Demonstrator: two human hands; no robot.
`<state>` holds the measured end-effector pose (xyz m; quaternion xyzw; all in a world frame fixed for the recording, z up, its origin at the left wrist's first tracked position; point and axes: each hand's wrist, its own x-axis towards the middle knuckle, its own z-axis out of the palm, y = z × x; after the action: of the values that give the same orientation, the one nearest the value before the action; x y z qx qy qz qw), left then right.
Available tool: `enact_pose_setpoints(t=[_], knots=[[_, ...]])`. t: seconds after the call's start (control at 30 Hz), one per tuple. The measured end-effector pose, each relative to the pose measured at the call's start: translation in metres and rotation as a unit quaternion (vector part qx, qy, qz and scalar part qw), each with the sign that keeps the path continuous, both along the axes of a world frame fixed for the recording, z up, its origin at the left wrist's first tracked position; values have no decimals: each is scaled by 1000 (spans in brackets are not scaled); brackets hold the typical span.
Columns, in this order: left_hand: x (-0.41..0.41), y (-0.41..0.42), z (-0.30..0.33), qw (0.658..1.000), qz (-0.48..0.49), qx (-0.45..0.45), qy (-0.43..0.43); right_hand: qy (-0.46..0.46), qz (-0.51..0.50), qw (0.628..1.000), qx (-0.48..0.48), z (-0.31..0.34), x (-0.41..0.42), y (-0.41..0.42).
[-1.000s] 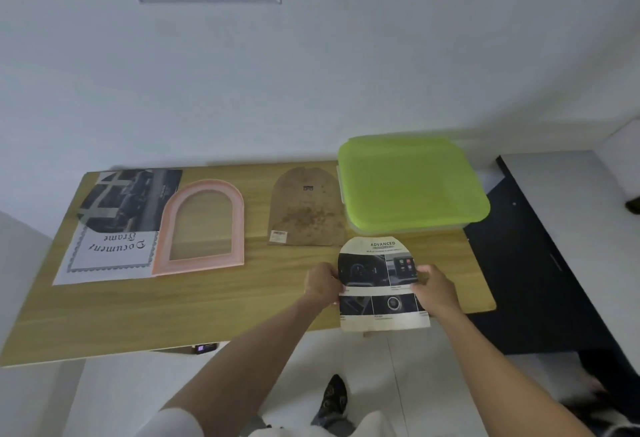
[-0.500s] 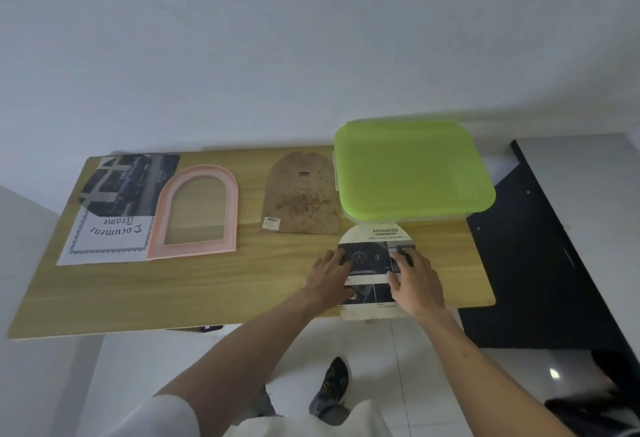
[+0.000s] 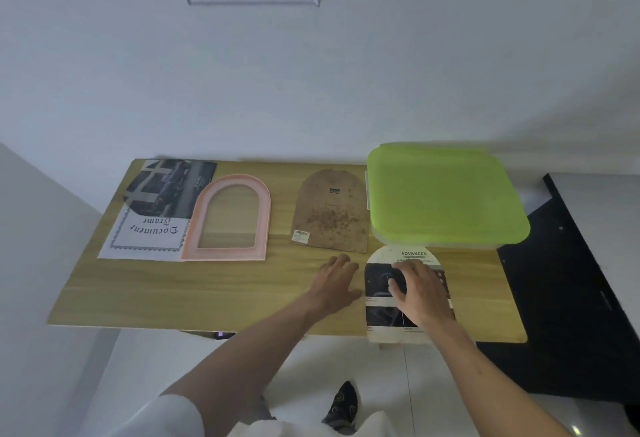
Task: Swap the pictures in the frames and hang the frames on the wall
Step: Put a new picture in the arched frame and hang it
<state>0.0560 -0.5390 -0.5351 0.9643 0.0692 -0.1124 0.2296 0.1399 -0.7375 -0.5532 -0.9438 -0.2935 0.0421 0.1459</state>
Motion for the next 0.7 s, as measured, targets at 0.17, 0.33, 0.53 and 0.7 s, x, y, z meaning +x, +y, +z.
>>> enact_pose_setpoints(t=[0.17,0.33,0.53,0.7], knots=[[-14,71,11,993,105,-34,-36,23,40,998,30,18,-7,75],[-39,159,23,982,176,-29,-60,47,66,995,51,34,-20,172],[-76,278,25,960,268,-31,-73,51,128,989,43,39,-44,298],[-103,365,20,954,298,5,-40,80,160,984,7,40,-69,390]])
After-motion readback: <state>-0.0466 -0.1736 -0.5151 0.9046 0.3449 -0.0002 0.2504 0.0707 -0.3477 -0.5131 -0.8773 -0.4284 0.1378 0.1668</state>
